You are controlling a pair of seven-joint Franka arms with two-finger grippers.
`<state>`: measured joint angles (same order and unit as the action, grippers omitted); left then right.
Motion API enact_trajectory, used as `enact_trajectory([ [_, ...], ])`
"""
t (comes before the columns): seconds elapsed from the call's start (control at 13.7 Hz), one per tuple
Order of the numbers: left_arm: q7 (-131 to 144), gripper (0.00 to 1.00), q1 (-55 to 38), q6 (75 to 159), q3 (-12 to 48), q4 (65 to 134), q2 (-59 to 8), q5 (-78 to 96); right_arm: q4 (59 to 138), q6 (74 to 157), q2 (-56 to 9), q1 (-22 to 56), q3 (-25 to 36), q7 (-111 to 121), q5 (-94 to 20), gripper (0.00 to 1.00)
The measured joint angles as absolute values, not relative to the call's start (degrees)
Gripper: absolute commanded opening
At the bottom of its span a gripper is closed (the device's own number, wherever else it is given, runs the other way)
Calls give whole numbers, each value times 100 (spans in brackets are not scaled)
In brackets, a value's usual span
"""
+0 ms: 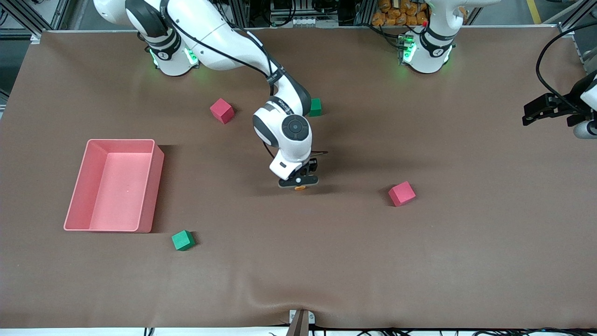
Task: Place and upright button with both arms
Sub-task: 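Set the button on the table and open the right gripper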
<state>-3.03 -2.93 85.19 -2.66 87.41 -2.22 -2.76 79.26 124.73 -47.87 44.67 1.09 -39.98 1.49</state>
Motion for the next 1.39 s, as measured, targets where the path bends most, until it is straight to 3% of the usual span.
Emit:
enact_trajectory([
  [0.66, 162, 100, -697, 8467, -99, 8764, -638, 146, 7788, 9099, -3202, 2897, 179, -2403, 152, 100],
  [1.02, 1221, 100, -1506, 8706, -64, 8526, -1525, 598, 8168, 8921, -2934, 1938, 189, -1887, 156, 100],
  [1.39, 2489, 100, -2327, 9291, -43, 8104, -2311, 730, 9098, 9250, -1944, 1191, 191, -1223, 157, 100],
])
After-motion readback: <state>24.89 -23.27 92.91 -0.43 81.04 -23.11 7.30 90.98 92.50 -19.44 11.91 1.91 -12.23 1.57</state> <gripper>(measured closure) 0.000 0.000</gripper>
